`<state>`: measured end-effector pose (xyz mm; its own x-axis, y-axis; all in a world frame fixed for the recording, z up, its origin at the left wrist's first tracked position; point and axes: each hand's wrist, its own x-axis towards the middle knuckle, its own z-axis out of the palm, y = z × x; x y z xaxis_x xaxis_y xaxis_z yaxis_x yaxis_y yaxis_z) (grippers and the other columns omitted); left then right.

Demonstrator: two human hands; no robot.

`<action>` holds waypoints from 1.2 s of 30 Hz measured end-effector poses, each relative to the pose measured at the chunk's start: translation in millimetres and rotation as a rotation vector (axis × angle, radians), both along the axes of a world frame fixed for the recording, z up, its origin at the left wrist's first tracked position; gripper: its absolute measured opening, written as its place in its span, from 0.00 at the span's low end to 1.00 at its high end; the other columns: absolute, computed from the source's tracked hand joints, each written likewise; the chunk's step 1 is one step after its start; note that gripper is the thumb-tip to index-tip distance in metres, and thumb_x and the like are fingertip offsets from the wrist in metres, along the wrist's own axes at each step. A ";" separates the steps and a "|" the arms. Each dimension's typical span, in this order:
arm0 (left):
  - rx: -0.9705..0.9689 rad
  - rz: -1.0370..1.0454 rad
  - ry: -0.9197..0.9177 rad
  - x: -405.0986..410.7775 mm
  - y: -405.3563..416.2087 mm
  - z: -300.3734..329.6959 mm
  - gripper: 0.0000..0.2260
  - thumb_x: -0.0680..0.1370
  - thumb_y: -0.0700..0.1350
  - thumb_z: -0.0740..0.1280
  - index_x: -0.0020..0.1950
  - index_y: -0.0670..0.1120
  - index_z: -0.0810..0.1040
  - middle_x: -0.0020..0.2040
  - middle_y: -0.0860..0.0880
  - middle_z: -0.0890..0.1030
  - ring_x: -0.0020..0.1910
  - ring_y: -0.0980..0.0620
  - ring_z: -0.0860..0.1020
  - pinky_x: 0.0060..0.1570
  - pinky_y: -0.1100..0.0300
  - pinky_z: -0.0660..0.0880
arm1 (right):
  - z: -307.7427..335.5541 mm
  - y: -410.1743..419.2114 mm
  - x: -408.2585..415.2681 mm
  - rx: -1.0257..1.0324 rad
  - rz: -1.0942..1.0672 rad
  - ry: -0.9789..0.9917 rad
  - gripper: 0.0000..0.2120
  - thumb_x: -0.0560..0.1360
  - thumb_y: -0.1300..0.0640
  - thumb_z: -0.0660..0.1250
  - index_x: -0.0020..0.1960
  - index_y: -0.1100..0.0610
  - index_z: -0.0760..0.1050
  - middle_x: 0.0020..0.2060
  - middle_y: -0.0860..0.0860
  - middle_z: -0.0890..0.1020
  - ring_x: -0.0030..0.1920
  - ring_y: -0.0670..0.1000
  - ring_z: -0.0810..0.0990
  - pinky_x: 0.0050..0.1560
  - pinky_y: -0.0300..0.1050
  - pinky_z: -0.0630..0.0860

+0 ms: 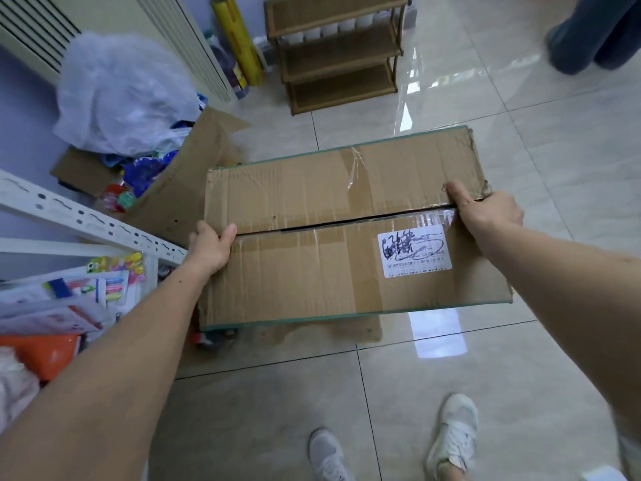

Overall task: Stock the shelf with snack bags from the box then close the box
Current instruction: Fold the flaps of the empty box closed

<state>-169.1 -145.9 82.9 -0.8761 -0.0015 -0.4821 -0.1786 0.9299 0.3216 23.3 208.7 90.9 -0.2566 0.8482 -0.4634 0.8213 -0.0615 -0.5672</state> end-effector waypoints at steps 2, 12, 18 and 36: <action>-0.005 0.033 0.004 3.0 19.5 9.5 0.31 0.81 0.59 0.55 0.76 0.40 0.54 0.74 0.37 0.60 0.71 0.37 0.64 0.67 0.42 0.64 | 12.6 23.7 -4.0 -0.001 0.030 -0.002 0.35 0.70 0.31 0.64 0.63 0.59 0.75 0.61 0.61 0.77 0.64 0.62 0.72 0.60 0.51 0.70; 0.001 0.114 0.003 -10.7 95.0 37.2 0.32 0.80 0.60 0.56 0.74 0.39 0.56 0.72 0.37 0.63 0.68 0.36 0.66 0.66 0.42 0.67 | 53.5 118.5 -39.2 0.037 0.135 -0.011 0.36 0.69 0.30 0.64 0.60 0.60 0.76 0.59 0.61 0.78 0.61 0.63 0.74 0.55 0.50 0.71; 0.024 0.136 0.013 -48.2 139.0 59.6 0.32 0.80 0.60 0.56 0.75 0.38 0.55 0.73 0.37 0.62 0.70 0.36 0.65 0.68 0.44 0.65 | 75.9 160.3 -79.1 0.027 0.153 -0.017 0.37 0.69 0.31 0.64 0.59 0.62 0.76 0.60 0.63 0.77 0.63 0.64 0.73 0.59 0.52 0.71; 0.020 0.047 0.005 -271.2 265.1 104.0 0.37 0.81 0.61 0.54 0.78 0.37 0.48 0.77 0.38 0.57 0.75 0.38 0.59 0.72 0.46 0.60 | 120.8 284.0 -297.3 0.027 0.133 -0.072 0.40 0.70 0.31 0.64 0.60 0.68 0.73 0.61 0.66 0.76 0.62 0.66 0.73 0.60 0.54 0.71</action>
